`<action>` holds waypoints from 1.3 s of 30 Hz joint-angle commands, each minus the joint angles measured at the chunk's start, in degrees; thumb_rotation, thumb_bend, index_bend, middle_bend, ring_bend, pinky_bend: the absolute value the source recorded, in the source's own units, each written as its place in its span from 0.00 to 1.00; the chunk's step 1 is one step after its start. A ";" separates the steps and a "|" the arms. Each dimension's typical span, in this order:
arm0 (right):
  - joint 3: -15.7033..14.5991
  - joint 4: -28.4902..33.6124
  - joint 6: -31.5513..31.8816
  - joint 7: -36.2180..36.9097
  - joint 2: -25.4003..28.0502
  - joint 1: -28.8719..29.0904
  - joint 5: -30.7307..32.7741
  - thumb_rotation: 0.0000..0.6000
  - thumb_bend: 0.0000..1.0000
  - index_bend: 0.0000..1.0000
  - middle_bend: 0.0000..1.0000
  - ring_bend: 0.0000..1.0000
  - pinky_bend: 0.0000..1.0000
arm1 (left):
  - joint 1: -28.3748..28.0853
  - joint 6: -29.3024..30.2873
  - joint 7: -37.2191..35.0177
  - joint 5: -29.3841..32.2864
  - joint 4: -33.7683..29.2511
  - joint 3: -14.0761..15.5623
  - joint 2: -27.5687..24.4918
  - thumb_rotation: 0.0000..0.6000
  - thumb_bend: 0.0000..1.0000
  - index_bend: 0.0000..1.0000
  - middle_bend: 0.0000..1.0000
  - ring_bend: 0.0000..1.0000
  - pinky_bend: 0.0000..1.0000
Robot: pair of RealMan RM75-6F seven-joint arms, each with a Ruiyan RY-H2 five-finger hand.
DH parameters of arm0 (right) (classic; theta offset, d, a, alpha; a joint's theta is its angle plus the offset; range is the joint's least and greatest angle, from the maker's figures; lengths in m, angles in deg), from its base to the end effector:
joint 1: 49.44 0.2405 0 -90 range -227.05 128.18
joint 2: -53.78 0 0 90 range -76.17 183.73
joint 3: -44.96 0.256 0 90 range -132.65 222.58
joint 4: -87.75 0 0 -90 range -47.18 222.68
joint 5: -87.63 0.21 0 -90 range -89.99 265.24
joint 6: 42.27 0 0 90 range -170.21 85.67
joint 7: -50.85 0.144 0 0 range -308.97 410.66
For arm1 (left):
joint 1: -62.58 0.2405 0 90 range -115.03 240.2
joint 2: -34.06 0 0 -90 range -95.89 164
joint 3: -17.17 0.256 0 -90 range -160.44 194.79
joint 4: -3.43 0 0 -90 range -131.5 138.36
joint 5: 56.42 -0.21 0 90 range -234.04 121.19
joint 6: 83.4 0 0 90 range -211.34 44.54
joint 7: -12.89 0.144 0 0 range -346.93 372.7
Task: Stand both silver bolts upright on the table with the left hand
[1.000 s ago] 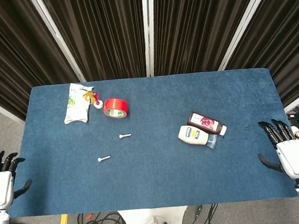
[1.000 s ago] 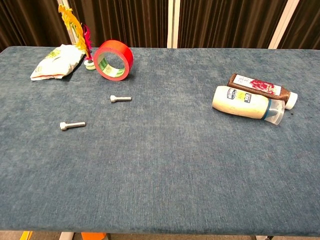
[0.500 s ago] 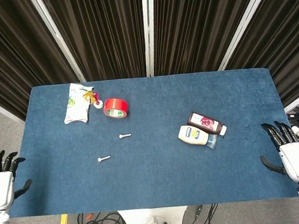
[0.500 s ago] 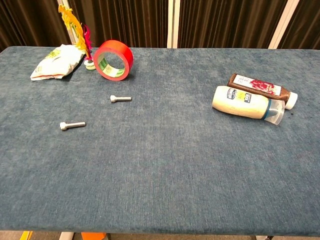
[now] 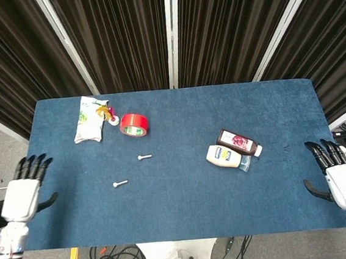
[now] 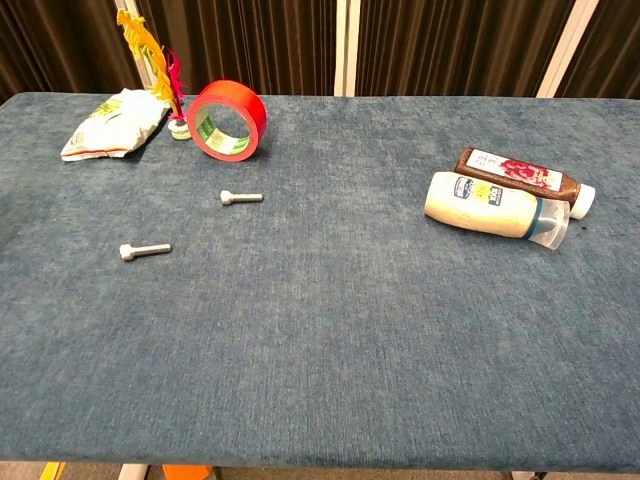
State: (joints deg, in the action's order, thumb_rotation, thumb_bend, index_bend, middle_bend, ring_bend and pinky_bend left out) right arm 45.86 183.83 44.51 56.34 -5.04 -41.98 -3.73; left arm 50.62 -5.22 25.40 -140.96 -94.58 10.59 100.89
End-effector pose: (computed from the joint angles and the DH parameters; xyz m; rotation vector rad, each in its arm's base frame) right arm -0.2856 -0.1858 0.1761 1.4729 -0.8948 1.0357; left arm -0.2628 0.2261 0.1298 -1.5163 -0.8171 -0.9121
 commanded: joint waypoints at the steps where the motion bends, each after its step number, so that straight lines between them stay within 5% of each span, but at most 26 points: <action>1: 0.01 -0.02 0.24 0.10 0.10 -0.26 -0.14 1.00 0.22 0.03 0.11 0.00 0.00 | -8.13 -10.10 -3.36 2.37 -1.08 -3.58 1.16 1.00 0.19 0.22 0.15 0.05 0.04; 4: -0.04 0.00 0.46 0.17 0.31 -0.69 -0.04 1.00 0.22 0.03 0.11 0.00 0.00 | -13.00 -15.95 -4.39 5.42 0.62 -5.54 4.33 1.00 0.20 0.31 0.23 0.14 0.11; 9: 0.16 0.23 0.83 -0.08 0.72 -1.35 0.48 1.00 0.22 0.03 0.11 0.00 0.00 | -20.41 -24.72 -3.08 12.76 4.19 -8.08 9.86 1.00 0.24 0.36 0.25 0.14 0.17; 16: 0.43 0.85 0.58 -0.68 1.14 -1.67 0.89 1.00 0.22 0.03 0.11 0.00 0.00 | -27.83 -29.47 3.50 20.10 10.18 -8.63 18.84 1.00 0.29 0.37 0.27 0.16 0.17; 26: 0.60 1.09 0.68 -0.66 1.53 -2.36 1.23 1.00 0.21 0.03 0.11 0.00 0.00 | -34.56 -27.86 15.38 29.12 18.74 -8.33 28.71 1.00 0.30 0.37 0.27 0.17 0.17; 39: 0.71 1.01 0.74 -0.49 1.53 -3.06 1.36 1.00 0.21 0.03 0.11 0.00 0.00 | -39.05 -28.01 24.42 39.77 24.07 -7.20 33.95 1.00 0.31 0.41 0.27 0.17 0.14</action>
State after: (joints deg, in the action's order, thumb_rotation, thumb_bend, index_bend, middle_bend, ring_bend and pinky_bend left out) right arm 46.57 184.84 45.25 55.84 -3.52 -45.04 -2.37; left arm 12.15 -32.97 49.12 -102.17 -70.99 3.25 134.35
